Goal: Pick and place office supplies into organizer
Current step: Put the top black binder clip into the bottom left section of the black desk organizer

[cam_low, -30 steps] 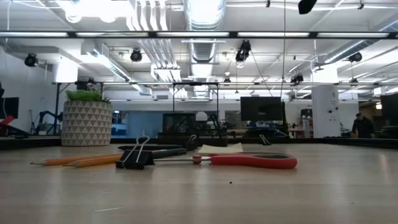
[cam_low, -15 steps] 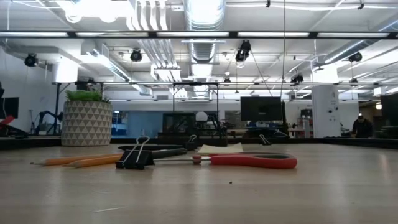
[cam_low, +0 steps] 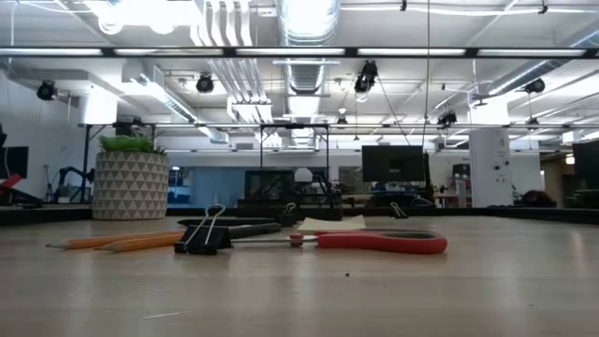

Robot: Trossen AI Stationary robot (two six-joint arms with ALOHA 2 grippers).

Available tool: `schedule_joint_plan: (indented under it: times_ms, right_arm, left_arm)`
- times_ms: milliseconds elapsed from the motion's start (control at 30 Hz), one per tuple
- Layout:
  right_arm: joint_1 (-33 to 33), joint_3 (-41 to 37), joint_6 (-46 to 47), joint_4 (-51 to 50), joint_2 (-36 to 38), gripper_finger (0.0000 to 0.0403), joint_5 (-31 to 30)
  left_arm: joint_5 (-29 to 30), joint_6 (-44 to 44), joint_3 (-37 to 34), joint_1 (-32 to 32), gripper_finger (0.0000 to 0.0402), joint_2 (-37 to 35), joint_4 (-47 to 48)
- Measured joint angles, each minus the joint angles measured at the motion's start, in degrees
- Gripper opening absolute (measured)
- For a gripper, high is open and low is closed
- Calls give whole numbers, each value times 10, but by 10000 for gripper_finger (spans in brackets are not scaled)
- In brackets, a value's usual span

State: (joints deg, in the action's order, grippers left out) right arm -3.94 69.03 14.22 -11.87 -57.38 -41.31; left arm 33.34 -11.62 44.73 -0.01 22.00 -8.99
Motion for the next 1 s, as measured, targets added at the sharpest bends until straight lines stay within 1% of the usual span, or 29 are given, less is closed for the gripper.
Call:
schedule_joint_plan:
  times_ms: [33, 100, 167, 267, 333, 400, 467, 500, 600, 700, 833, 900, 1000]
  right_arm:
    - [-4, 15, 23, -66, -12, 42, -13]
    - [-14, 41, 73, -181, -39, 67, -18]
    - [-24, 67, 110, -246, -57, 97, -23]
    - [-39, 87, 142, -308, -85, 144, -16]
    - [-56, 93, 174, -335, -106, 173, 29]
    - [-84, 96, 220, -377, -123, 196, 97]
    - [-120, 103, 260, -410, -136, 210, 155]
    - [-137, 103, 265, -432, -146, 214, 171]
    - [-170, 101, 251, -462, -186, 222, 186]
    - [-201, 107, 213, -464, -228, 228, 240]
    - [-243, 119, 155, -465, -292, 230, 293]
    - [-266, 128, 124, -465, -324, 229, 332]
    - [-302, 148, 57, -464, -366, 222, 413]
  left_arm:
    - [0, 0, 0, 0, 0, 0, 0]
    - [0, 0, 0, 0, 0, 3, -1]
    - [0, 0, 0, 0, 0, 6, 1]
    - [-2, 0, 0, 0, 0, 8, 1]
    - [-2, 0, 0, 0, 0, 11, 4]
    - [-2, -1, 0, 0, 0, 15, 6]
    - [-2, -1, 0, 0, 0, 20, 5]
    - [-2, -1, 0, 0, 0, 21, 6]
    - [-2, -1, 0, 0, 0, 29, 4]
    - [-2, -4, 0, 0, 0, 38, 5]
    - [-1, -55, 0, 0, 0, 47, 5]
    - [-1, -66, 0, 0, 0, 51, 6]
    - [-1, -66, 0, 0, 0, 57, 6]
